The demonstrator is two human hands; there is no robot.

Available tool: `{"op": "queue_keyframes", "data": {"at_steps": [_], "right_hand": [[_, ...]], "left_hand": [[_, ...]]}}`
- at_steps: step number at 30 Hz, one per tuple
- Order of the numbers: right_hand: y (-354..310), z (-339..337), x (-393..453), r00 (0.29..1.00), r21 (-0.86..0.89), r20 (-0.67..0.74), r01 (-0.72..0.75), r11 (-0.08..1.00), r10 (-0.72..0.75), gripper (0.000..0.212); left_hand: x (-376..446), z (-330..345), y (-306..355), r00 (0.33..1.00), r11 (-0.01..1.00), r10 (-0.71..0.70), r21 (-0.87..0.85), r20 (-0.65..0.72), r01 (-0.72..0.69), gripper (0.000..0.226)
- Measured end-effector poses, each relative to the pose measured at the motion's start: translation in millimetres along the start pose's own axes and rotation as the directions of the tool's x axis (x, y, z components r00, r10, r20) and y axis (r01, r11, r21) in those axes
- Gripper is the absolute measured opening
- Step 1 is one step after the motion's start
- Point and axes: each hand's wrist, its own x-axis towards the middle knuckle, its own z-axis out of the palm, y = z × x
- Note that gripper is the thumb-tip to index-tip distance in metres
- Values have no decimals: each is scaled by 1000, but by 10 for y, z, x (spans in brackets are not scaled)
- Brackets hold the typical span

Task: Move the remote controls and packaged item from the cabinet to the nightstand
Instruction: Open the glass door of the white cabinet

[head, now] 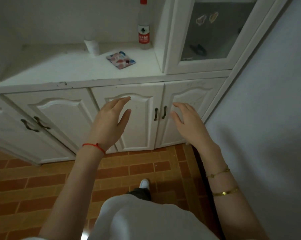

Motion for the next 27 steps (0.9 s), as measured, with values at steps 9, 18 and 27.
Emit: {"op": "queue_keyframes", "data": {"at_steps": [9,18,27], "right_hand": [[160,-161,909,998,31,-61,-30,999,32,45],[367,-346,1378,998,52,-67,-13,999,16,45],[281,-933,1919,960,45,-268,98,994,-82,40]], "left_hand": [[1099,131,-64,997,997,70,-24,14,-69,44],[1630,313,92,997,996,71,-46,3,-71,45],[2314,187,433,977,983,152,-82,-149,-165,43]]}}
